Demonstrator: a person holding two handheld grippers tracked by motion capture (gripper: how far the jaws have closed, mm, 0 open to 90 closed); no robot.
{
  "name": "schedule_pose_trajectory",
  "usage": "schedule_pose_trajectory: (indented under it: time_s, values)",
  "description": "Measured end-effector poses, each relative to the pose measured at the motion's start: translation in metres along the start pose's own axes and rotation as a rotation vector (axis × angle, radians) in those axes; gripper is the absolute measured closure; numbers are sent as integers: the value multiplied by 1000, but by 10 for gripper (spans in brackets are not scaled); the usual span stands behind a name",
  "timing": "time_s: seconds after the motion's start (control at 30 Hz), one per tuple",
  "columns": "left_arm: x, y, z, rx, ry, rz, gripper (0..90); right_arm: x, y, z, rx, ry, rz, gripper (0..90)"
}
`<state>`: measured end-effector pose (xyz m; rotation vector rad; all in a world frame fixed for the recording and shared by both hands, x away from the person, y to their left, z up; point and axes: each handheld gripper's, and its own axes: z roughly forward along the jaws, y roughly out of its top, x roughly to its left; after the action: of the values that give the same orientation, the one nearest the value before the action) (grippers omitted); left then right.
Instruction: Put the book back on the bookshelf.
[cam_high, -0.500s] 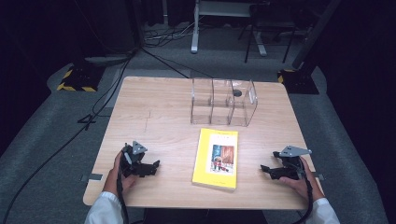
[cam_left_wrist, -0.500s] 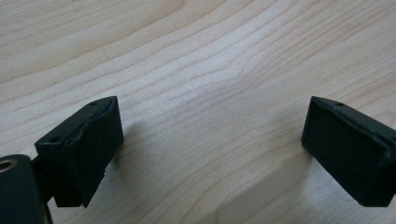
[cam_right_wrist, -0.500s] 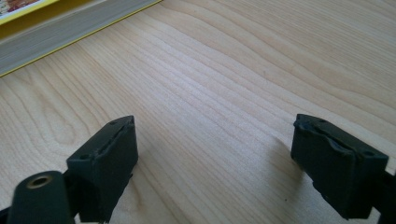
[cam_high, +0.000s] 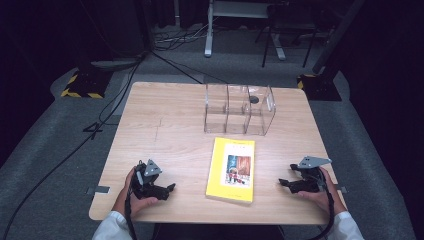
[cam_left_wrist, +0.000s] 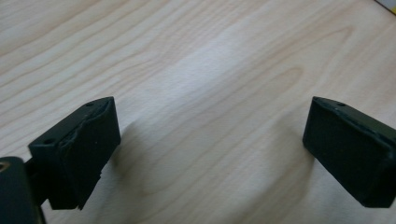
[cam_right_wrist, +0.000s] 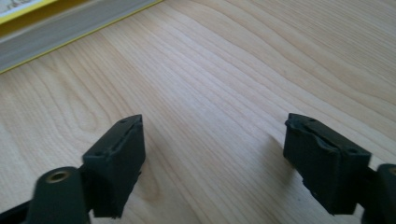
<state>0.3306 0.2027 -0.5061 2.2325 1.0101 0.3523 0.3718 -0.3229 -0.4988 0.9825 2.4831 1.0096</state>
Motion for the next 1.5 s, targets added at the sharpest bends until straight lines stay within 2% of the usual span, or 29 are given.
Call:
schedule_pose_trajectory:
  time_s: [0.1, 0.17, 0.43, 0.63, 0.7, 0.77, 0.87, 1.0, 1.07, 1.13, 1.2, 1.27, 1.4, 1.43, 1.5]
  values:
    - [-13, 4, 3, 3, -30, 47, 3, 6, 7, 3, 18, 27, -25, 266]
    - [-20, 6, 6, 0, -49, 60, 3, 11, 13, 6, 32, 31, -66, 277]
    - [-45, 17, 16, 3, -99, 121, 3, 29, 44, 16, 43, 91, -145, 280]
    - [-60, 29, 27, 5, -126, 150, 3, 39, 60, 26, 108, 133, -198, 271]
    - [-64, 33, 31, 4, -131, 156, 4, 42, 64, 30, 142, 122, -221, 271]
    - [-65, 34, 32, 4, -132, 158, 3, 44, 67, 31, 146, 126, -226, 271]
    - [-66, 36, 33, 5, -134, 163, 3, 51, 73, 36, 185, 134, -264, 271]
    - [-67, 37, 34, 4, -133, 157, 4, 54, 74, 39, 209, 146, -277, 272]
    - [-68, 40, 37, 6, -127, 153, 3, 56, 73, 42, 243, 161, -304, 268]
    - [-68, 41, 38, 7, -127, 156, 3, 59, 74, 43, 252, 188, -307, 266]
    - [-68, 42, 38, 7, -128, 158, 4, 62, 76, 44, 267, 195, -329, 265]
    - [-68, 42, 38, 7, -128, 158, 3, 64, 78, 46, 282, 222, -341, 248]
    - [-68, 41, 37, 6, -127, 156, 4, 66, 79, 48, 298, 237, -346, 233]
    - [-68, 41, 37, 5, -128, 158, 6, 67, 79, 48, 301, 246, -343, 222]
    - [-67, 39, 36, 4, -129, 161, 7, 71, 77, 47, 311, 267, -370, 180]
